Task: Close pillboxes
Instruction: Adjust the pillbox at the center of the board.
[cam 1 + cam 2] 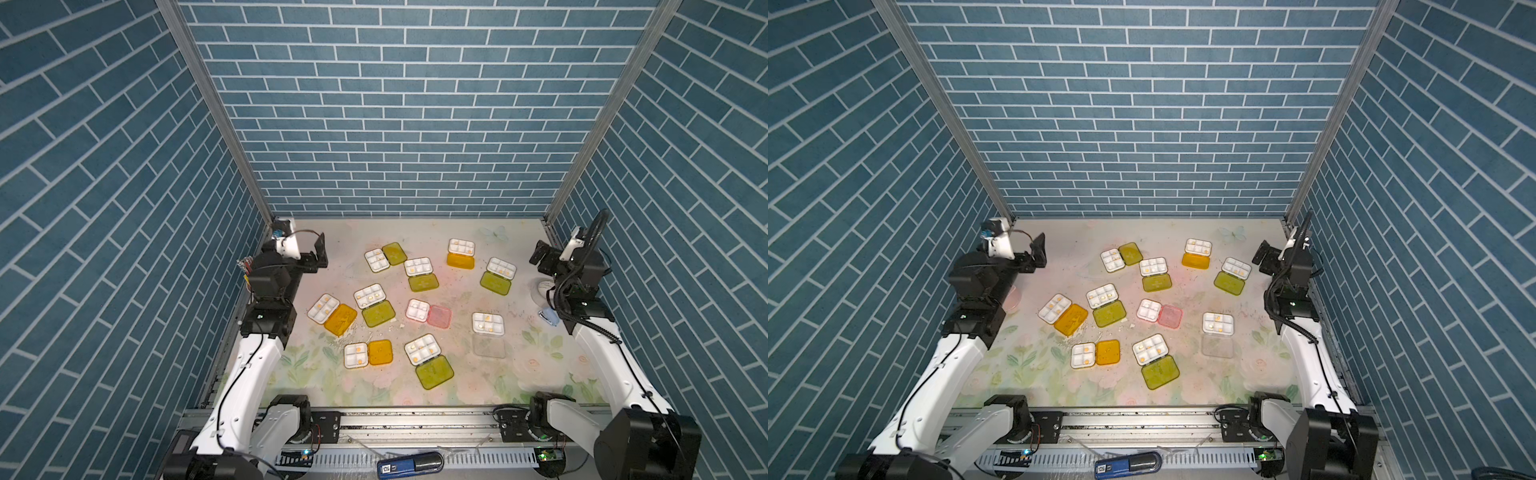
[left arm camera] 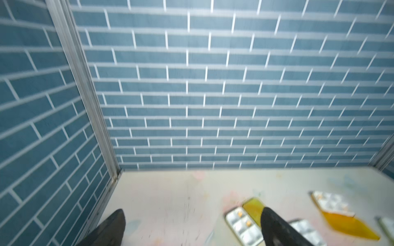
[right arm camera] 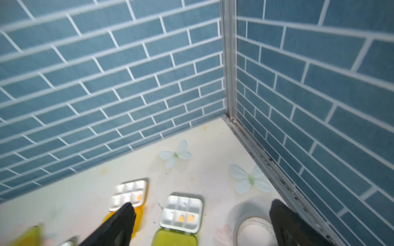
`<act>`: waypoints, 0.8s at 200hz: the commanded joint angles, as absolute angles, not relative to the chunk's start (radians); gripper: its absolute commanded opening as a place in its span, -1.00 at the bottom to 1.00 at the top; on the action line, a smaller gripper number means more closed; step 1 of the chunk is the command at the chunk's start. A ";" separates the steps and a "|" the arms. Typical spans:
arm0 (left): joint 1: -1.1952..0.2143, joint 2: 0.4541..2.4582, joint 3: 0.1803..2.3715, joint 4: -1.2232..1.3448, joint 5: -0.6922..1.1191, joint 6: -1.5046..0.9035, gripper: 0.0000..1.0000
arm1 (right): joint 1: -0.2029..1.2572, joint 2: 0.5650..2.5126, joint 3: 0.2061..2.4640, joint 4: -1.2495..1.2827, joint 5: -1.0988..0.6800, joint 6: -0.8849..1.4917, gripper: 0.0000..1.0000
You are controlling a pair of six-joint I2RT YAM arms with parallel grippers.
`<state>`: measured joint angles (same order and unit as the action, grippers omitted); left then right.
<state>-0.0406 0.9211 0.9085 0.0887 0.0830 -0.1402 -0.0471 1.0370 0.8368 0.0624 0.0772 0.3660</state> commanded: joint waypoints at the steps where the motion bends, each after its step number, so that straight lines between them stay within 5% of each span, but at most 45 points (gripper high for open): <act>1: -0.043 0.897 1.029 -0.228 0.178 -0.399 0.99 | -0.057 0.979 0.777 -0.153 -0.079 0.689 0.90; 18: -0.043 0.877 1.020 -0.211 0.234 -0.464 0.99 | -0.057 0.997 0.804 -0.212 -0.190 0.681 0.47; 43: -0.041 0.831 0.938 -0.105 0.269 -0.583 0.99 | -0.050 1.073 0.885 -0.427 -0.283 0.622 0.20; 102: -0.075 1.058 1.051 -0.185 0.435 -0.669 0.88 | 0.103 1.058 0.907 -0.694 -0.210 0.565 0.16; 160: -0.447 1.347 1.211 -0.526 0.258 -0.466 0.73 | 0.337 1.150 0.959 -0.871 -0.147 0.543 -0.05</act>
<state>-0.3321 1.2766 1.1568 -0.3496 0.3199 -0.5766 0.2684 1.1069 0.9085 -0.7395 -0.1867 0.5636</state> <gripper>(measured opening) 0.867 0.492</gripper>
